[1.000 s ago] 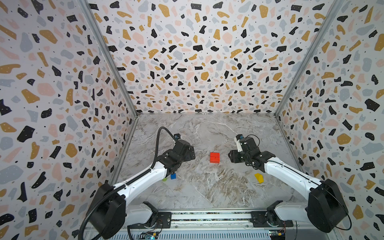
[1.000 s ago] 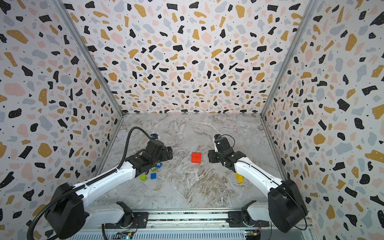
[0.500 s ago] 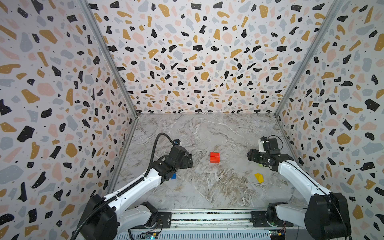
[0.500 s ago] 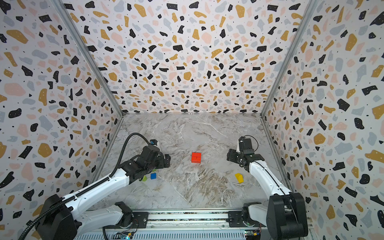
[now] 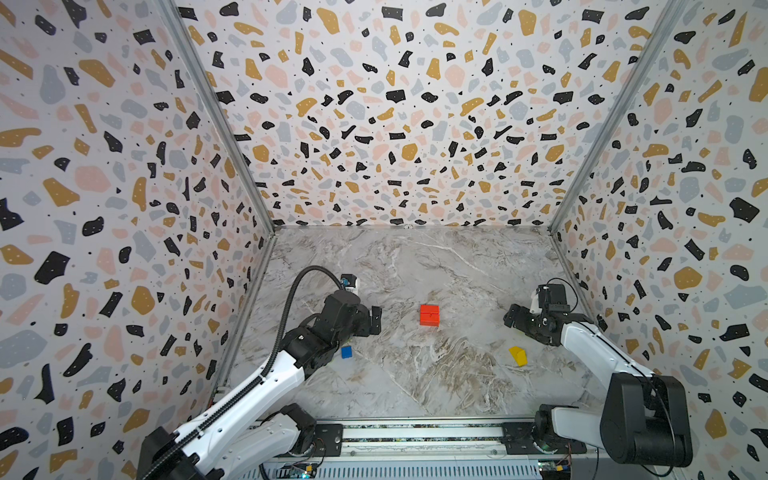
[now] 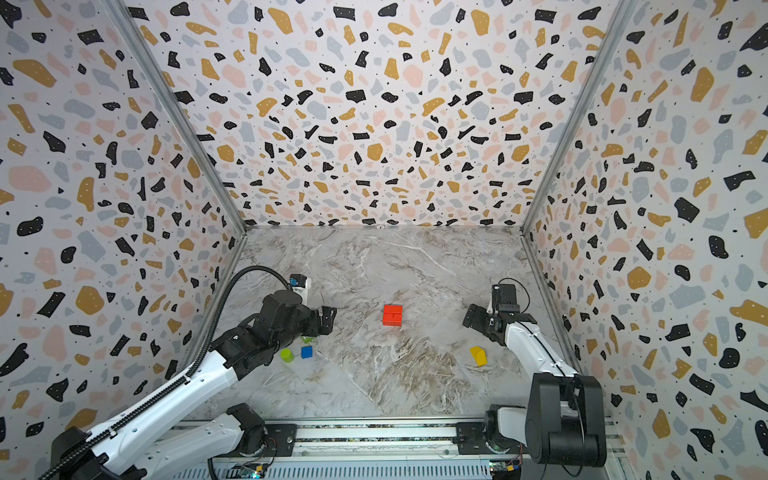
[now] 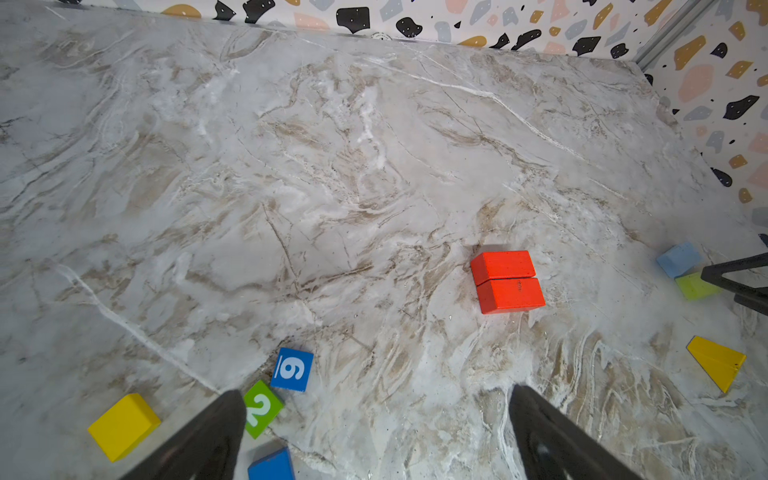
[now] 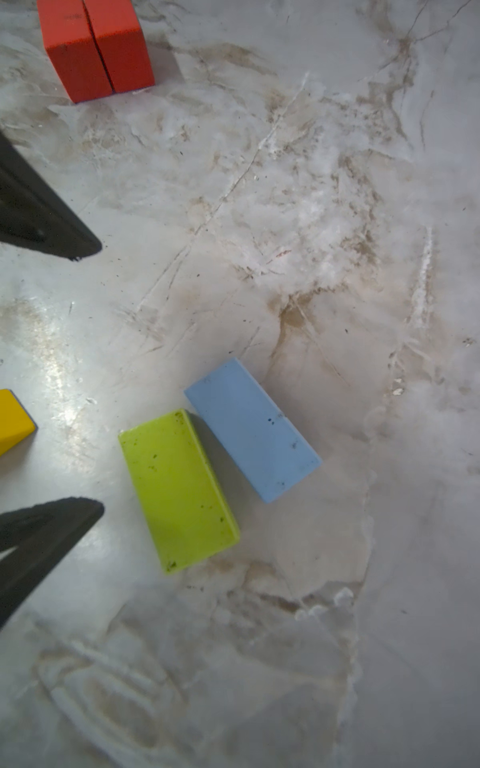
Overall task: Build the wood block tower
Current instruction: 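Withdraw both grippers and move the right gripper toward the light blue block, then lower the right gripper over the light blue block beside the green block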
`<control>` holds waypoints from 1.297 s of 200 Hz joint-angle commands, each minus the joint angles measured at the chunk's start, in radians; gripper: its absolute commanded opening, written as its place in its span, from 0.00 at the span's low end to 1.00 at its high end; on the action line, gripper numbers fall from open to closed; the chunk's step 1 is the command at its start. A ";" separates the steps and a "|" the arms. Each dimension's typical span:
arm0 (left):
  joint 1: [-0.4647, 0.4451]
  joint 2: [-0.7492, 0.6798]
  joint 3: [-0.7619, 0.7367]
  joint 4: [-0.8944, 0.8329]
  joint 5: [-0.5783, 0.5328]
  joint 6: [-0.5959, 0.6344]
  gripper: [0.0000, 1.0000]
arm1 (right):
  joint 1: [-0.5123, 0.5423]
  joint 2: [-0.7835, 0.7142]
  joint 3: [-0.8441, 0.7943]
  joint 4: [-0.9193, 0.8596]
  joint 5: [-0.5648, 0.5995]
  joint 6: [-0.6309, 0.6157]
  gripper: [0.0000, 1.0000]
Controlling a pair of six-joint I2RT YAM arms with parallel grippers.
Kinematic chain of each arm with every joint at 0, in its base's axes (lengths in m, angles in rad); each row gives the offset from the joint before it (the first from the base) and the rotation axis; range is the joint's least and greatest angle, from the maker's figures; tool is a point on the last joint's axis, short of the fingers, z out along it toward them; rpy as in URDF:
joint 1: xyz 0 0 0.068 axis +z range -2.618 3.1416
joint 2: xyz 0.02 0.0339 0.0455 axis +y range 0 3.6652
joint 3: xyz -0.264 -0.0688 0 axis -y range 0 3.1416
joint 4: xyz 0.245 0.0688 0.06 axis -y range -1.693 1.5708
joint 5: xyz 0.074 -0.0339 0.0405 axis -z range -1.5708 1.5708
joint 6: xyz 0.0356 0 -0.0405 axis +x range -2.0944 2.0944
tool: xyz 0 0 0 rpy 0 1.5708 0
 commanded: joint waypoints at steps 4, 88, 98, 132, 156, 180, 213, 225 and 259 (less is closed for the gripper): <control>0.001 -0.020 -0.016 0.030 0.006 0.017 1.00 | -0.035 -0.002 0.025 -0.012 0.017 0.025 0.94; 0.001 -0.030 -0.022 0.029 -0.007 0.015 1.00 | -0.077 0.092 0.055 0.025 -0.030 0.025 0.95; 0.000 -0.028 -0.021 0.027 -0.008 0.015 1.00 | -0.078 0.104 0.062 0.031 -0.030 0.020 0.95; 0.000 -0.033 -0.021 0.026 -0.012 0.018 1.00 | -0.084 0.162 0.089 0.046 -0.032 0.003 0.95; 0.000 -0.035 -0.023 0.026 -0.018 0.018 1.00 | -0.086 0.210 0.117 0.057 -0.040 -0.006 0.95; 0.001 -0.035 -0.021 0.025 -0.016 0.019 1.00 | -0.084 0.244 0.142 0.068 -0.049 -0.008 0.95; 0.001 -0.037 -0.021 0.023 -0.026 0.020 1.00 | -0.070 0.282 0.180 0.068 -0.063 -0.019 0.95; 0.000 -0.037 -0.021 0.023 -0.024 0.020 1.00 | -0.055 0.299 0.197 0.066 -0.063 -0.028 0.95; 0.001 -0.032 -0.021 0.022 -0.025 0.019 1.00 | 0.018 0.367 0.261 0.037 -0.013 -0.062 0.95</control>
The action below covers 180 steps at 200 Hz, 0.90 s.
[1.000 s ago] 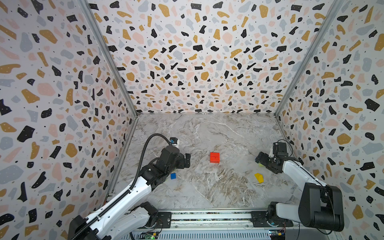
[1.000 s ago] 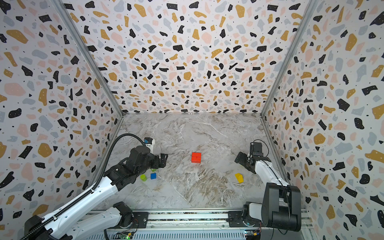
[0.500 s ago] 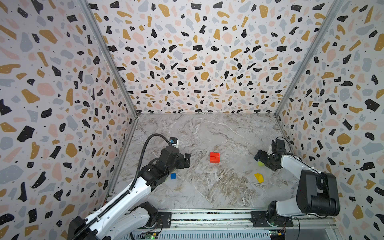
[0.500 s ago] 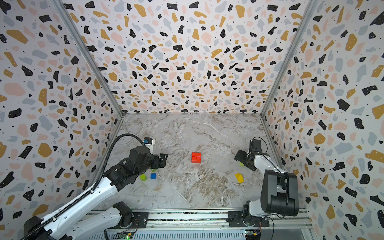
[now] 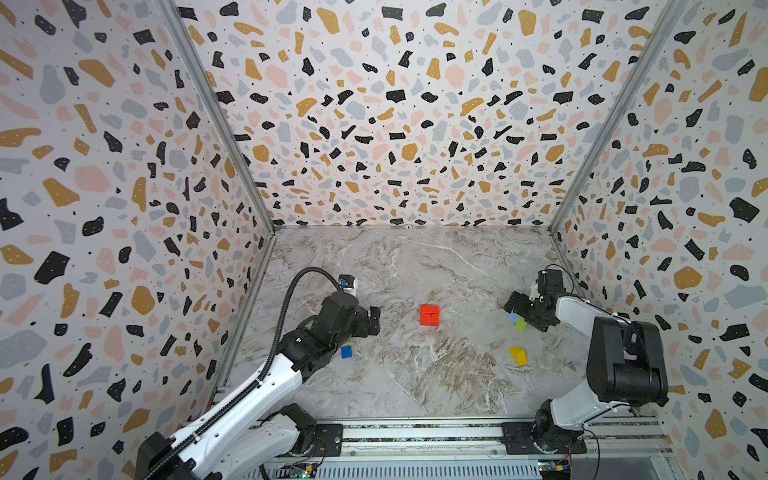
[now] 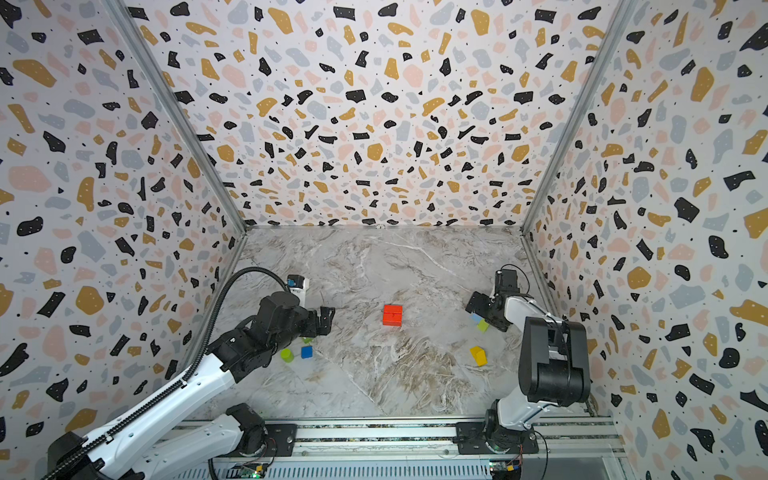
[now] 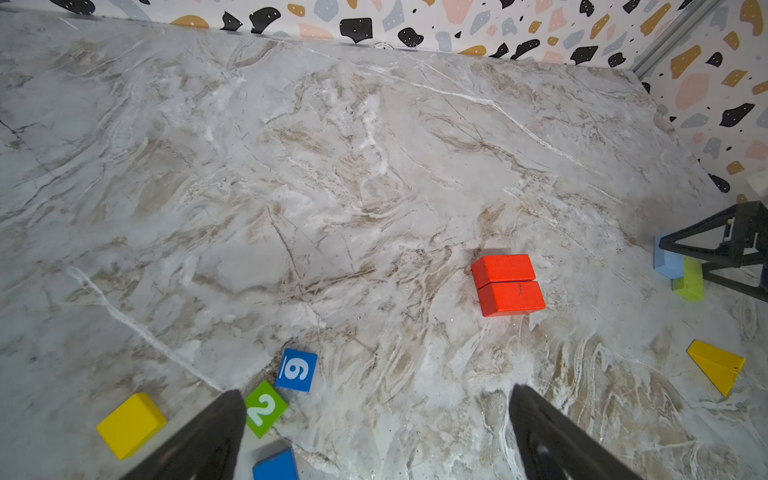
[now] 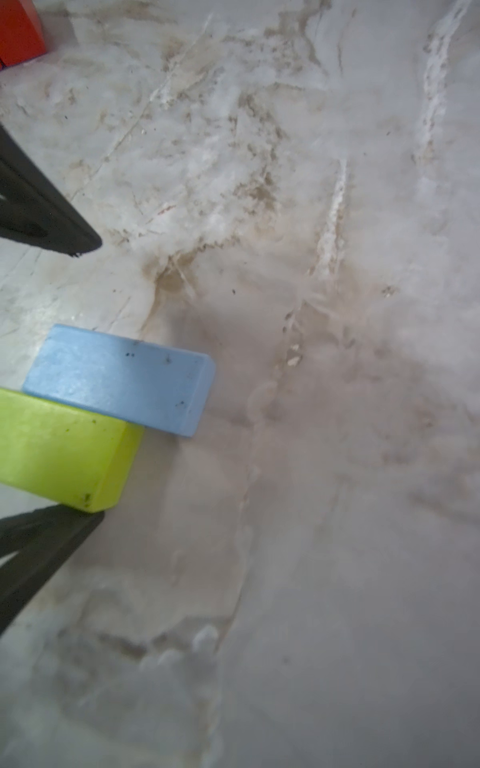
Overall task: Build the wood block tower
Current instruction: 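Lower the right gripper over the light blue block beside the green block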
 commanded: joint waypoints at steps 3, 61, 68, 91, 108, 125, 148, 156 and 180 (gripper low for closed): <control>0.001 -0.008 -0.010 0.023 -0.014 0.019 1.00 | 0.056 0.032 0.064 -0.030 0.037 -0.041 0.95; 0.000 -0.011 -0.009 0.020 -0.030 0.019 1.00 | 0.161 0.108 0.151 -0.065 0.106 -0.057 0.94; 0.001 -0.011 -0.010 0.019 -0.032 0.018 1.00 | 0.168 0.115 0.163 -0.073 0.117 -0.062 0.95; 0.001 -0.010 -0.009 0.019 -0.032 0.019 1.00 | 0.173 0.124 0.193 -0.087 0.129 -0.073 0.95; 0.000 -0.007 -0.009 0.019 -0.032 0.019 1.00 | 0.181 0.128 0.227 -0.110 0.169 -0.095 0.95; 0.001 -0.006 -0.009 0.018 -0.033 0.020 1.00 | 0.189 0.136 0.274 -0.149 0.195 -0.118 0.95; 0.001 -0.005 -0.009 0.017 -0.035 0.019 1.00 | 0.209 0.124 0.306 -0.176 0.222 -0.137 0.94; 0.001 -0.005 -0.009 0.016 -0.035 0.019 1.00 | 0.217 0.119 0.307 -0.176 0.222 -0.145 0.91; 0.001 -0.005 -0.009 0.016 -0.038 0.019 1.00 | 0.240 0.119 0.312 -0.183 0.212 -0.180 0.60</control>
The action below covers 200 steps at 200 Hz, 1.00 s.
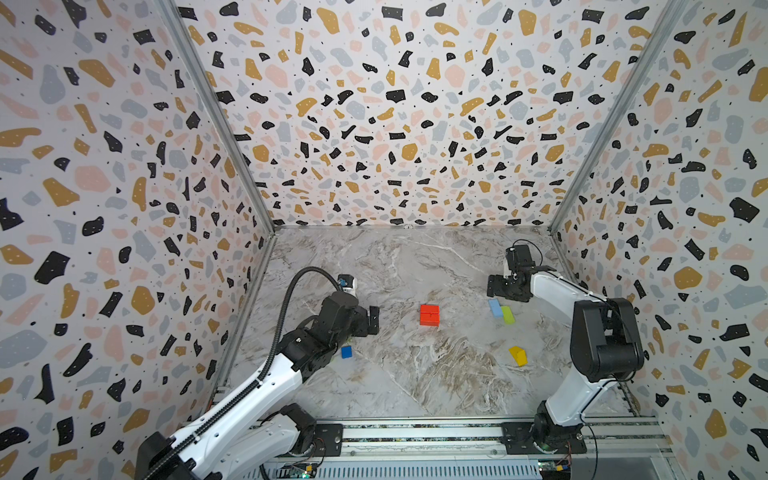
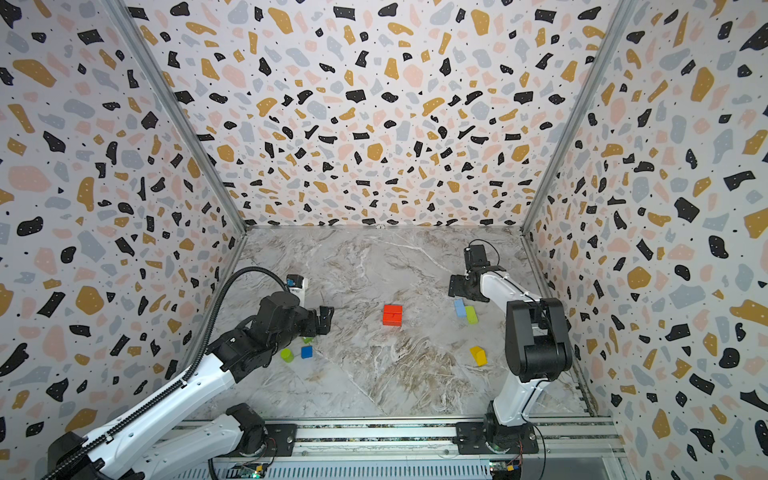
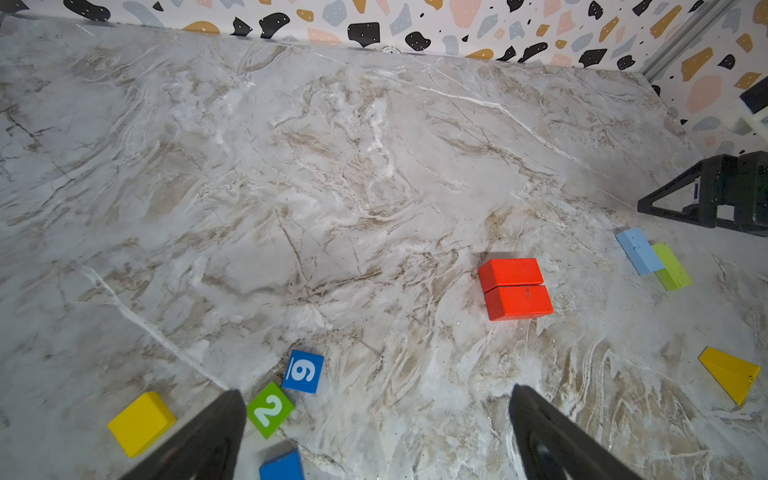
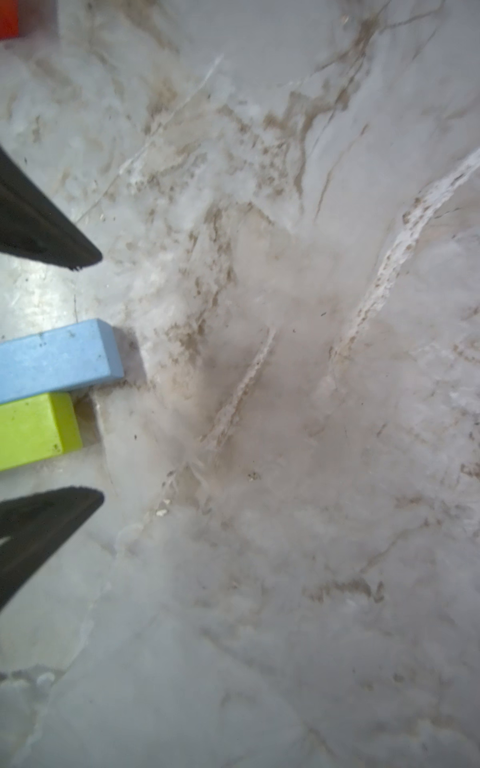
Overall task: Build the wood block tower
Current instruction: 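Lower the right gripper over the light blue block beside the green block, then close the right gripper on the light blue block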
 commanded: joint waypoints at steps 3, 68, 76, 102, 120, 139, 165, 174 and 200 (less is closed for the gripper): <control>0.001 -0.005 -0.008 0.017 -0.017 0.019 1.00 | 0.028 -0.019 0.023 -0.066 0.021 -0.049 0.57; 0.001 0.008 -0.009 0.016 -0.019 0.018 1.00 | 0.053 0.034 0.033 -0.088 0.023 -0.070 0.55; 0.001 0.007 -0.009 0.016 -0.019 0.020 1.00 | 0.053 0.039 0.033 -0.086 0.023 -0.070 0.56; 0.000 0.008 -0.010 0.017 -0.022 0.020 1.00 | 0.053 0.055 0.034 -0.081 0.015 -0.077 0.57; 0.001 0.010 -0.010 0.015 -0.021 0.020 1.00 | 0.052 0.071 0.043 -0.085 0.009 -0.079 0.57; 0.001 0.013 -0.011 0.016 -0.021 0.020 1.00 | 0.052 0.088 0.054 -0.091 0.004 -0.082 0.56; 0.001 0.014 -0.010 0.015 -0.021 0.019 1.00 | 0.053 0.107 0.056 -0.096 -0.007 -0.086 0.57; 0.001 0.015 -0.010 0.017 -0.022 0.020 1.00 | 0.053 0.110 0.055 -0.095 -0.008 -0.088 0.56; 0.001 0.014 -0.010 0.017 -0.022 0.021 1.00 | 0.053 0.114 0.052 -0.096 -0.004 -0.091 0.50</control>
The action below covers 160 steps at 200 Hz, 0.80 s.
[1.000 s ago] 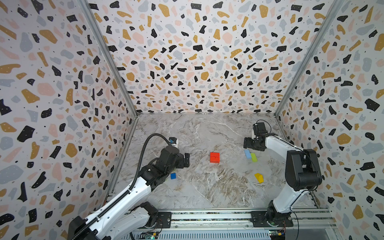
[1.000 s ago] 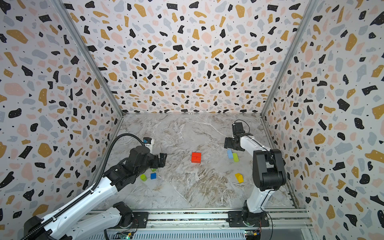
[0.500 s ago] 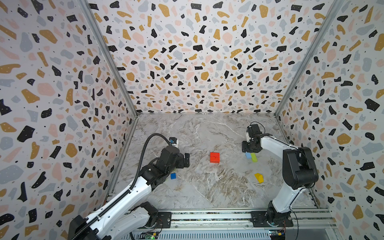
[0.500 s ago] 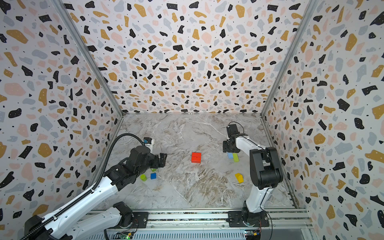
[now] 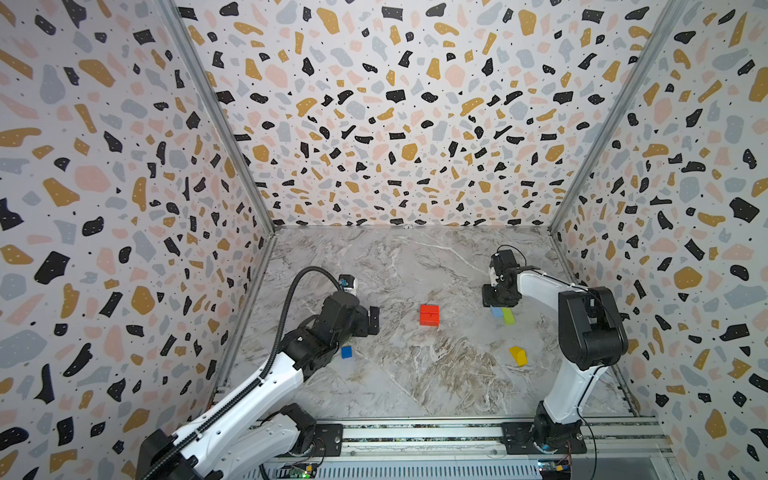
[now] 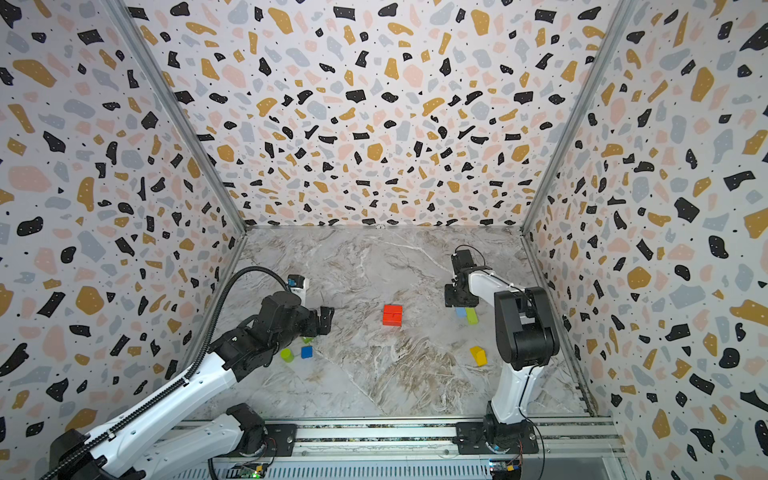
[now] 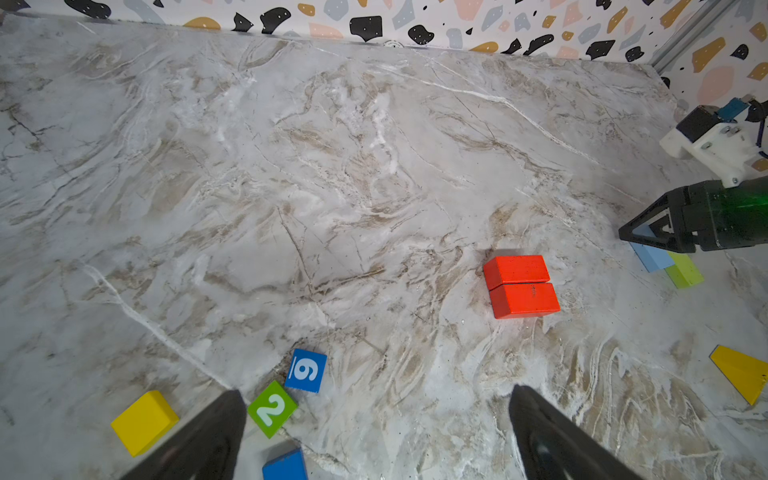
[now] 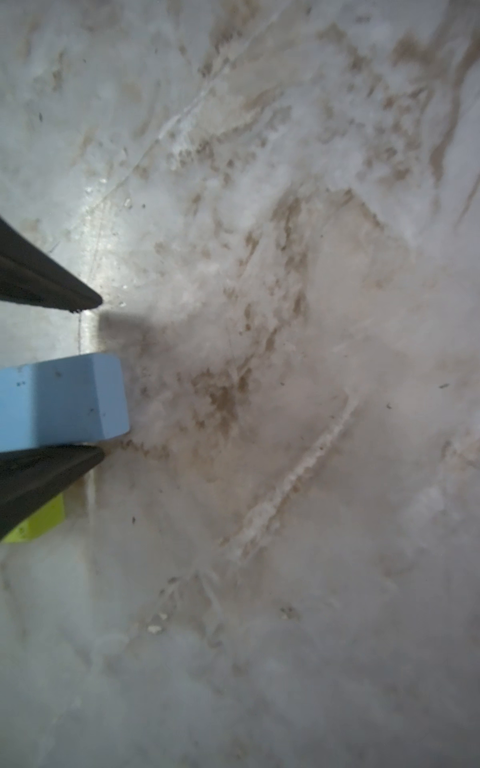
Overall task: Build the wood block tower
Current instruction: 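Close the right gripper on the light blue block, then lift the light blue block and carry it over the red stack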
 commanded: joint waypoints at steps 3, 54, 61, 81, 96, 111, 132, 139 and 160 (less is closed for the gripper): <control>0.001 0.002 -0.009 0.017 -0.018 0.015 1.00 | 0.003 0.002 0.021 -0.032 -0.001 -0.012 0.50; 0.001 0.002 -0.009 0.016 -0.020 0.015 1.00 | 0.011 -0.009 0.026 -0.044 0.027 -0.003 0.42; 0.001 0.000 -0.009 0.015 -0.022 0.015 1.00 | 0.013 -0.012 0.028 -0.044 0.033 -0.003 0.40; 0.001 0.000 -0.009 0.014 -0.024 0.016 1.00 | 0.019 -0.019 0.033 -0.054 0.045 0.000 0.34; 0.001 -0.003 -0.009 0.015 -0.026 0.017 1.00 | 0.023 -0.028 0.036 -0.056 0.050 0.003 0.30; 0.000 -0.002 -0.009 0.014 -0.029 0.017 1.00 | 0.024 -0.039 0.040 -0.060 0.050 0.008 0.28; 0.001 -0.003 -0.009 0.012 -0.031 0.017 1.00 | 0.032 -0.052 0.046 -0.071 0.048 0.015 0.25; 0.001 -0.004 -0.009 0.011 -0.032 0.017 1.00 | 0.037 -0.059 0.050 -0.075 0.048 0.018 0.24; 0.001 -0.004 -0.009 0.011 -0.032 0.016 1.00 | 0.051 -0.082 0.062 -0.091 0.051 0.042 0.24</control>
